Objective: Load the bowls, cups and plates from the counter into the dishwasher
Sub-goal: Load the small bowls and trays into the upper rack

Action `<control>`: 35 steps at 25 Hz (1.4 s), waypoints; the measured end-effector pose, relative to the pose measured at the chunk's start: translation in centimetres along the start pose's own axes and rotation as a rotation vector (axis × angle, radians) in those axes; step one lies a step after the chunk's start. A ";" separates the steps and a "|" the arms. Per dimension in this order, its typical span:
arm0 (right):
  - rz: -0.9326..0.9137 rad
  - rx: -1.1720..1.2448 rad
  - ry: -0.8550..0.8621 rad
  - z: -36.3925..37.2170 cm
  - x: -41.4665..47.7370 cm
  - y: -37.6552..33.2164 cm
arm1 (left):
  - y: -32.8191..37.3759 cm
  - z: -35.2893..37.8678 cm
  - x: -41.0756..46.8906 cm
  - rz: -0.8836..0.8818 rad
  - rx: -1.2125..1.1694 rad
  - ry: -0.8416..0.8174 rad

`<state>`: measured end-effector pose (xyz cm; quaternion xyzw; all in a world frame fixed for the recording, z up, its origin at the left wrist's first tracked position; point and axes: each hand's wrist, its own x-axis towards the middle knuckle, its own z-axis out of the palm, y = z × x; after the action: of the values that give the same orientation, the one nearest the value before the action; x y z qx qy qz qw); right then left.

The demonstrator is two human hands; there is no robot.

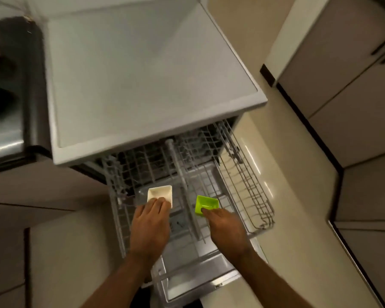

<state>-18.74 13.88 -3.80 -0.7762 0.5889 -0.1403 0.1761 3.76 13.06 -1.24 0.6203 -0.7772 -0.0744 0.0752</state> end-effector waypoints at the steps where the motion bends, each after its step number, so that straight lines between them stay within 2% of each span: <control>1: 0.073 0.067 0.019 1.1 -0.6 1.3 | 0.2 1.4 0.4 -0.012 -0.013 -0.009; 5: 0.502 0.418 0.113 4.1 -1.2 6.1 | 0.6 7.0 2.2 -0.021 -0.040 -0.053; 8: 0.751 0.661 0.106 5.6 -0.9 8.8 | 0.9 9.8 3.5 -0.008 -0.049 0.012; 13: 0.962 0.927 0.088 8.0 0.3 12.5 | 1.6 13.0 4.4 0.022 -0.097 0.098; 15: 0.999 0.948 0.091 8.6 0.8 13.2 | 1.9 13.5 4.4 0.033 -0.116 0.118; 17: 1.034 0.870 0.109 8.8 1.2 13.5 | 2.3 14.0 4.4 0.038 -0.127 0.122; 23: 0.999 0.493 0.206 8.8 1.4 13.1 | 3.0 14.8 4.3 0.078 -0.155 0.108; 31: 0.888 0.438 0.253 8.5 1.4 11.9 | 3.4 14.8 4.5 0.075 -0.234 -0.020; 33: 0.732 0.398 0.273 7.8 1.2 11.1 | 3.4 14.7 4.7 0.087 -0.245 -0.075; 35: 0.466 0.413 0.188 6.8 1.5 10.1 | 3.5 14.6 5.0 0.123 -0.283 -0.140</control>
<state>-24.20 10.73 -14.30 -0.5521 0.7234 -0.2839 0.3021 -3.73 9.31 -14.67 0.5481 -0.7988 -0.2215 0.1117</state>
